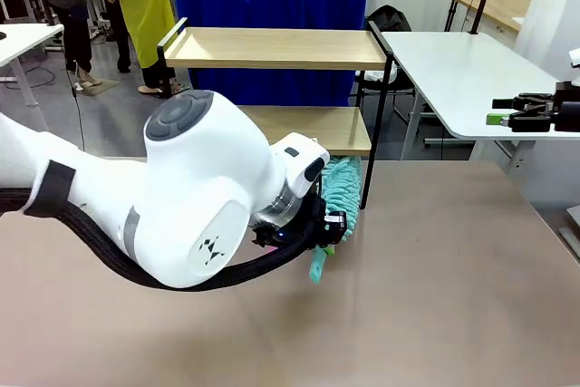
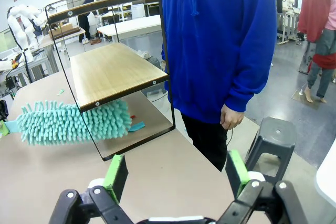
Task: Clean the shelf.
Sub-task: Clean the specific section of the Shelf indicated by the human with the Duster.
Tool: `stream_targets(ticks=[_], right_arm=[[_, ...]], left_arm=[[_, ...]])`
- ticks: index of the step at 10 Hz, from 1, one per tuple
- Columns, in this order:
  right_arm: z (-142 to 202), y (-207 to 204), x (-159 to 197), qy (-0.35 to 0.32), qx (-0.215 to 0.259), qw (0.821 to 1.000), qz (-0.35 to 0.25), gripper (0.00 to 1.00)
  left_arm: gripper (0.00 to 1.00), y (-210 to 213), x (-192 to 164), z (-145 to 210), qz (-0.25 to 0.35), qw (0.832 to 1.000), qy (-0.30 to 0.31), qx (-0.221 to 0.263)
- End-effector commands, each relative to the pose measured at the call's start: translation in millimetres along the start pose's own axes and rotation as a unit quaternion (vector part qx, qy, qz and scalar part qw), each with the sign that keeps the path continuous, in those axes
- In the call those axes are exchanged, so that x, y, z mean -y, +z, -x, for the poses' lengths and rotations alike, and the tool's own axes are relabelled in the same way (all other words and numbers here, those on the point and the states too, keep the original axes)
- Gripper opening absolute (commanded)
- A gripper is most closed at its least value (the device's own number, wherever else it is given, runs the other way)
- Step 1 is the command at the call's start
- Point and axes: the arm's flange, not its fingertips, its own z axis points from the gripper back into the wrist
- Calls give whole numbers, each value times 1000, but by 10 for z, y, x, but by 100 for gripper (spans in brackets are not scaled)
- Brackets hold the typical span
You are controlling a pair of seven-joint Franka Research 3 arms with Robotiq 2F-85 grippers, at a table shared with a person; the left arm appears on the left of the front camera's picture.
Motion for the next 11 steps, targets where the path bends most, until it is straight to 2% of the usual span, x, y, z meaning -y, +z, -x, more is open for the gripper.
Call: stream_targets(ticks=[1, 3, 6, 11], right_arm=[[-30, -13, -8, 2, 1, 1000, 0, 100], [-30, -13, -8, 2, 1, 1000, 0, 100], [-30, -13, -8, 2, 1, 1000, 0, 100], [-30, -13, -8, 2, 1, 1000, 0, 100]], left_arm=[[13, -293, 232, -49, -33, 998, 20, 54], [13, -516, 262, -156, -31, 996, 49, 65], [13, -718, 340, -310, 3, 997, 66, 48], [13, -1157, 446, -320, -22, 997, 67, 31]])
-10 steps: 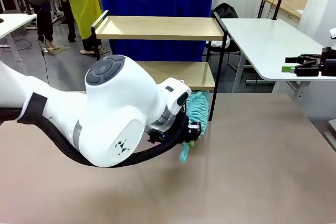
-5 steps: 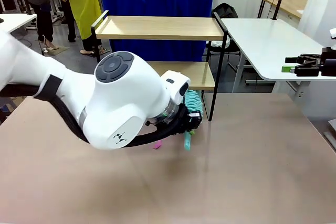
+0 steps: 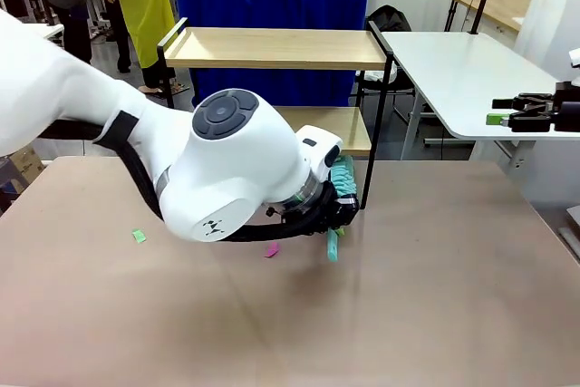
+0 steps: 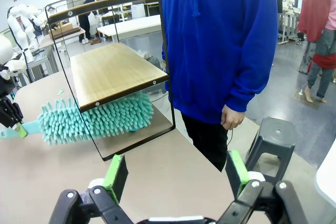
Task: Clean the shelf.
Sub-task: Clean the specific section of the Shelf indicated by the human with the Duster.
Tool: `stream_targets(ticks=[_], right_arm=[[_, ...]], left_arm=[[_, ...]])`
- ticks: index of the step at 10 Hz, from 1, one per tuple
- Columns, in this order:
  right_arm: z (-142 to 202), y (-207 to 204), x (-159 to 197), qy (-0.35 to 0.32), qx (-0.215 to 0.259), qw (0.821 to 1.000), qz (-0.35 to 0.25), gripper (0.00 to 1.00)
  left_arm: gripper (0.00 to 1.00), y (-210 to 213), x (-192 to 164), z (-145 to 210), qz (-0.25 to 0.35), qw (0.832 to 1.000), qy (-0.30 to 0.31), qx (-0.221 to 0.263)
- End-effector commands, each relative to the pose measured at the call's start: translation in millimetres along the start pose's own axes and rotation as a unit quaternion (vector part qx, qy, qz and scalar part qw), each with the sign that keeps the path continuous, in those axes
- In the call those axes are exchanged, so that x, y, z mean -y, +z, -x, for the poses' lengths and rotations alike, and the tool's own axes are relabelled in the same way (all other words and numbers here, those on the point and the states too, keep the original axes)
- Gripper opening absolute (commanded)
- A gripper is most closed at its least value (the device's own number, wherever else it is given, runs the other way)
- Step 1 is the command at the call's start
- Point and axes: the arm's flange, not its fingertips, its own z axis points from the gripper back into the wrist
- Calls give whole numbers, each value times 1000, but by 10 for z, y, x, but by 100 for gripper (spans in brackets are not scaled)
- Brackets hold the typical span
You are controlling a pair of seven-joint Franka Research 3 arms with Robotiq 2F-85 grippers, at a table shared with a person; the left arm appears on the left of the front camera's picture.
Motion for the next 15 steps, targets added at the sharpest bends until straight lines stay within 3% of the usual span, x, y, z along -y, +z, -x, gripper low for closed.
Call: stream_targets(ticks=[1, 5, 6, 9, 11, 15], right_arm=[[-29, -12, -8, 2, 1, 1000, 0, 100], [-29, -12, -8, 2, 1, 1000, 0, 100], [-29, -12, -8, 2, 1, 1000, 0, 100], [-29, -12, -8, 2, 1, 1000, 0, 100], [-29, -12, -8, 2, 1, 1000, 0, 100], [-29, -12, -8, 2, 1, 1000, 0, 100]], left_arm=[[13, -791, 412, 170, -7, 1000, 9, 2], [13, -937, 352, 177, -49, 998, 29, -25], [13, -517, 207, 90, -33, 999, -6, -22], [13, -686, 253, 106, -43, 999, -1, -30], [13, -538, -11, -51, -43, 998, 13, -37], [13, -216, -645, -330, -98, 993, 36, -62]])
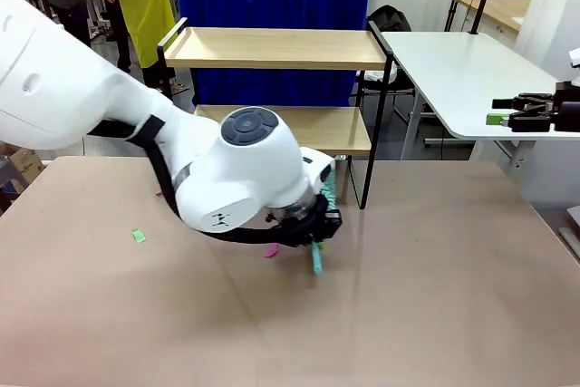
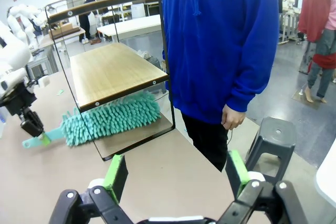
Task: Clean the shelf.
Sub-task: Clean the specific section of the Shelf indicated by the human with the Duster.
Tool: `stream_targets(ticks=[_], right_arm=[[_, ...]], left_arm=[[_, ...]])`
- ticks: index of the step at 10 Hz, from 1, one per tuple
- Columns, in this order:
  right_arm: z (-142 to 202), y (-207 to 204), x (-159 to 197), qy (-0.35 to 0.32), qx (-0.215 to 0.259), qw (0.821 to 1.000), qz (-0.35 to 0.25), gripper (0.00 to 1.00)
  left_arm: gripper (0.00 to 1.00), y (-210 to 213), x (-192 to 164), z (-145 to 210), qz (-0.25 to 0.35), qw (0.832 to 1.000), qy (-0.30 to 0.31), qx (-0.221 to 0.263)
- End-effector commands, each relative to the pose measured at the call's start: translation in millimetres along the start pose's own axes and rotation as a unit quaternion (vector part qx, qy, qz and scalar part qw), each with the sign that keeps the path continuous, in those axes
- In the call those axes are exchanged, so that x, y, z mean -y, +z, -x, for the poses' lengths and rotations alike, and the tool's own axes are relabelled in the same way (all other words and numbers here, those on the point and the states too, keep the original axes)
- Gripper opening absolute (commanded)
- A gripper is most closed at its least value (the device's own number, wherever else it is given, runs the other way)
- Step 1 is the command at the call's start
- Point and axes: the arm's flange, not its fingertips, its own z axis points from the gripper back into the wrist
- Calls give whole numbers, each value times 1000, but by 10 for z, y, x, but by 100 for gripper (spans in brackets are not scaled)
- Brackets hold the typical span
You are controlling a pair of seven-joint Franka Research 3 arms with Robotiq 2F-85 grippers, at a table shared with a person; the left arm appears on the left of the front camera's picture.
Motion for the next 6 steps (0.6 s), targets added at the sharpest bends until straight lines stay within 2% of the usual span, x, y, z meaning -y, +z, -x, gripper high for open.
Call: stream_targets(ticks=[1, 3, 6], right_arm=[[-30, -11, -8, 2, 1, 1000, 0, 100], [-30, -11, -8, 2, 1, 1000, 0, 100], [-30, -11, -8, 2, 1, 1000, 0, 100]], left_arm=[[13, 360, -366, -121, -44, 999, 5, -24], [13, 530, -813, -249, -91, 995, 23, -32], [13, 786, -1456, -276, -171, 984, 51, -15]])
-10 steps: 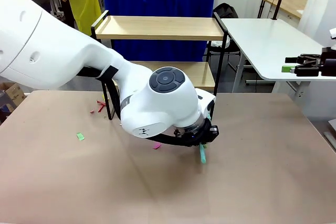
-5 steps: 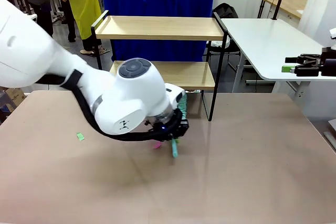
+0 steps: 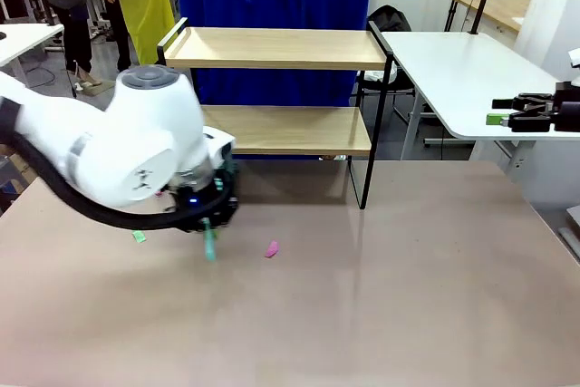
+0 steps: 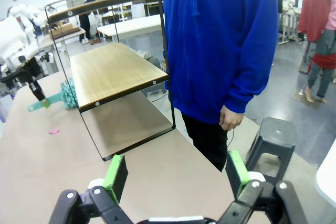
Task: Clean the shelf.
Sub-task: Clean the specific section of the Shelf indicated by the human with the Duster.
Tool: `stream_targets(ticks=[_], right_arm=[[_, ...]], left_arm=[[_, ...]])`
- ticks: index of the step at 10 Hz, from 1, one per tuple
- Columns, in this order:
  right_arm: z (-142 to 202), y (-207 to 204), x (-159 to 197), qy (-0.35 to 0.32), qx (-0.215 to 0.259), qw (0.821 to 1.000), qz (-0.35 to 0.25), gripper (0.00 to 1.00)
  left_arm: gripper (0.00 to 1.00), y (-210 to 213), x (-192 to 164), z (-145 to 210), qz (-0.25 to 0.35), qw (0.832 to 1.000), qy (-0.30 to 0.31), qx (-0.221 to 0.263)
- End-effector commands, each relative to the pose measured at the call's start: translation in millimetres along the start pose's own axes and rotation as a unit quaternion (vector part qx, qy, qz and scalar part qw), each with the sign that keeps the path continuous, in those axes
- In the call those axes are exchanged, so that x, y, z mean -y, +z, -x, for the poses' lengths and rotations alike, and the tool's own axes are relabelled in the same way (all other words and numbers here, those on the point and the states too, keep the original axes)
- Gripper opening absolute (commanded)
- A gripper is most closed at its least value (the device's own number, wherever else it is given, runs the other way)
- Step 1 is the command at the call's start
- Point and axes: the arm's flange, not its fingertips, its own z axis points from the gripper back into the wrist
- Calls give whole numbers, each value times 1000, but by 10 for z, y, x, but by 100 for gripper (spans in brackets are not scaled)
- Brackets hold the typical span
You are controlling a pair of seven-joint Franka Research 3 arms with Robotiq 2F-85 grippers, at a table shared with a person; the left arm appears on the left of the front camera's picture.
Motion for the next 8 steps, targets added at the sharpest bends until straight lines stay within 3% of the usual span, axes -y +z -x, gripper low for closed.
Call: stream_targets(ticks=[1, 4, 5, 6, 8], right_arm=[[-29, -11, -8, 2, 1, 1000, 0, 100], [-29, -11, -8, 2, 1, 1000, 0, 100], [-29, -11, -8, 2, 1, 1000, 0, 100], [-29, -11, -8, 2, 1, 1000, 0, 100], [-29, -11, -8, 2, 1, 1000, 0, 100]], left_arm=[[13, -1, -302, 83, -78, 997, -2, 13], [13, -1, -434, 157, -70, 996, -9, 49], [13, 47, -336, 190, -15, 998, -23, 63], [13, 15, -373, 90, -62, 997, -33, 24], [13, 47, -310, 119, -44, 998, -38, 39]])
